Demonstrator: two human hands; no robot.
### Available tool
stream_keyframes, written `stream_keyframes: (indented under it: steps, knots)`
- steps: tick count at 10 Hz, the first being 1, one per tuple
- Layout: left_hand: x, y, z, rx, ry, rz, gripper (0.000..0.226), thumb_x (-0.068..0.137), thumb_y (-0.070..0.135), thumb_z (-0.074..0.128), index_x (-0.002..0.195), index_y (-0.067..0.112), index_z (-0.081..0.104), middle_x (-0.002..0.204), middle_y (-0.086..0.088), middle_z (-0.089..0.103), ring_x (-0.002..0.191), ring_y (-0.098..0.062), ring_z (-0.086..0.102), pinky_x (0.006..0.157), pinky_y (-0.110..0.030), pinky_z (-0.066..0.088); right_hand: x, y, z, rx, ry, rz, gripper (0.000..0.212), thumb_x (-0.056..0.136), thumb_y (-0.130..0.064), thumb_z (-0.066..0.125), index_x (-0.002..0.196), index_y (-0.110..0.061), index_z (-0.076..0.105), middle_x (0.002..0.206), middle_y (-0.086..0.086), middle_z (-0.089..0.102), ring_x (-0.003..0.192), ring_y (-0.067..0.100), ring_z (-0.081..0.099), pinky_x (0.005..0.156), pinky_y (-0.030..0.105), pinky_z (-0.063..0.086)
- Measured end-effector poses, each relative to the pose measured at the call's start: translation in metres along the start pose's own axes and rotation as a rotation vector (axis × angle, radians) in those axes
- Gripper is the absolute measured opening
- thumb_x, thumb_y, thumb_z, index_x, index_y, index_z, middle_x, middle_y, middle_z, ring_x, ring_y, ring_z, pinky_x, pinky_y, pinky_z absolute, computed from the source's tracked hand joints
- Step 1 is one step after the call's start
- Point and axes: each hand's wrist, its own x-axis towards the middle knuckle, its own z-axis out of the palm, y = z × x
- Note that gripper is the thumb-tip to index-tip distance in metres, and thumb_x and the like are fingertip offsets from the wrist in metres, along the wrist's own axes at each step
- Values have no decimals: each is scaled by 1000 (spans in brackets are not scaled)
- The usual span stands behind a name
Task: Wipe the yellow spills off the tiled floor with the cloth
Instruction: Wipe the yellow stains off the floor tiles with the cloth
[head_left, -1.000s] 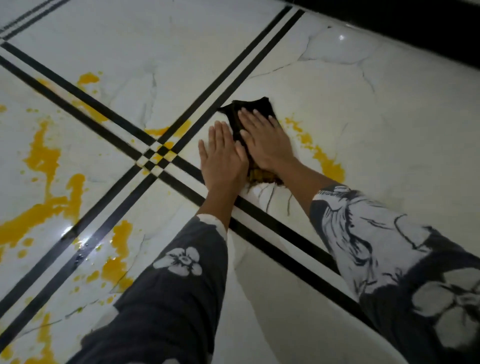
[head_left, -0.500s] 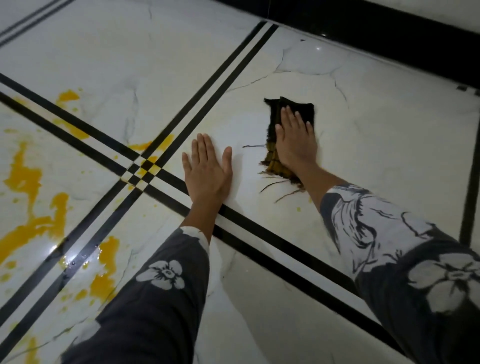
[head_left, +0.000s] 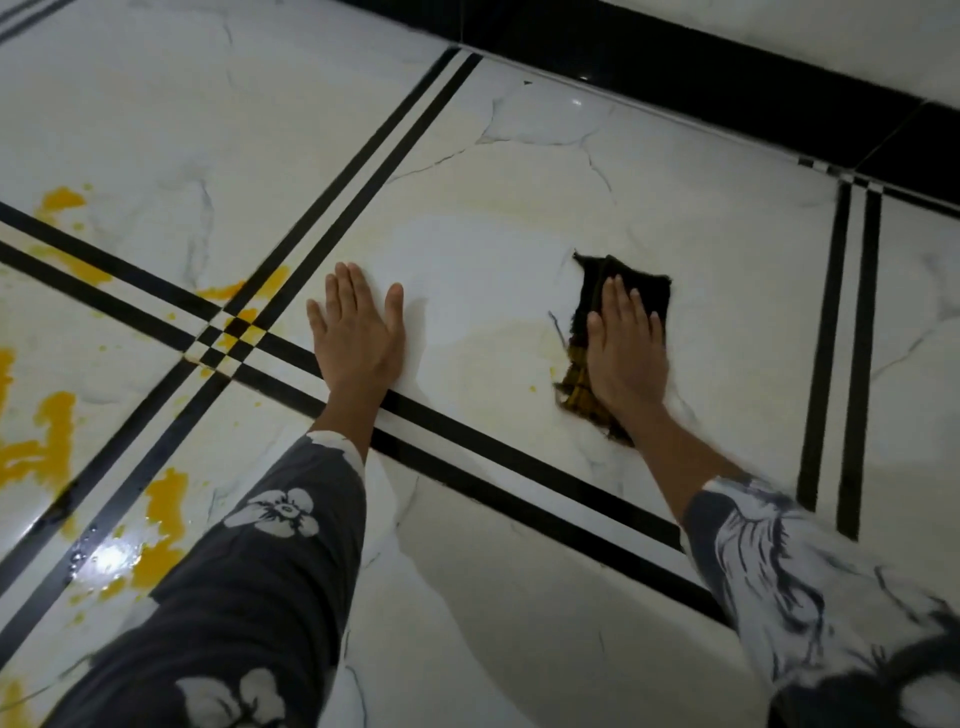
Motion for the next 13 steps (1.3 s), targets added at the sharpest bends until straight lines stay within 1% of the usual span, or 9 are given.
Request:
stream_keyframes:
  steps: [3,4,5,7,9,10,11,12,13]
  knots:
    - [-1,2,1,-7,17,1,71,95,56,5,150,10,-1,159,-5,-1,146,-17,-4,118,-40,-5,-15,-81,15,36,-92,-372,52,101,-36,17,149,-18,9,157,-4,11,145,13,8,115,31,2]
    - [0,0,1,-4,16,4,71,96,55,6,150,10,-1,159,-5,-1,146,-17,-4,118,-40,-5,17,-80,16,56,-102,-307,51,101,-33,18,149,-18,8,157,-4,9,145,12,6,116,31,1]
    - [0,0,3,-3,25,7,71,96,55,6,150,10,0,159,-5,0,146,-17,-4,118,-40,-5,11,-73,17,67,-43,-39,52,101,-34,14,149,-15,4,158,-1,4,145,14,3,117,33,0]
    - [-1,1,1,-5,22,-3,71,95,56,5,150,11,0,159,-5,0,146,-17,-4,118,-40,-5,-66,-91,22,54,-74,-320,63,92,-43,1,148,-17,12,156,-3,13,144,14,10,115,31,1]
    - [-5,3,-5,-165,46,18,62,99,48,9,150,13,5,159,-4,3,146,-14,-2,118,-38,-6,-24,-101,21,57,-159,-398,53,101,-39,18,149,-21,7,157,-6,8,145,11,2,115,30,-3]
    - [-24,31,-13,-345,158,59,55,101,39,14,150,12,10,158,-4,7,146,-14,0,117,-35,-7,-19,-94,7,282,-216,-389,51,101,-37,19,148,-22,9,157,-6,7,145,10,3,115,29,-3]
    - [-55,84,-1,-385,94,194,56,101,38,17,149,11,12,158,-6,6,146,-16,0,115,-33,-7,-29,-39,-10,317,-56,-88,50,101,-33,20,148,-20,11,157,-3,7,145,13,3,115,32,-3]
    - [-70,115,24,-129,-10,185,60,101,39,17,150,7,2,158,-10,2,146,-20,-1,116,-40,-7,-43,38,-23,164,-81,109,50,101,-32,18,148,-17,10,158,0,7,145,16,3,117,36,-1]
    - [-74,120,36,39,-28,164,61,100,41,15,149,7,0,158,-10,2,146,-21,0,115,-42,-7,-52,80,-28,110,-86,122,50,101,-31,19,148,-17,8,158,0,5,145,16,3,116,35,-1]
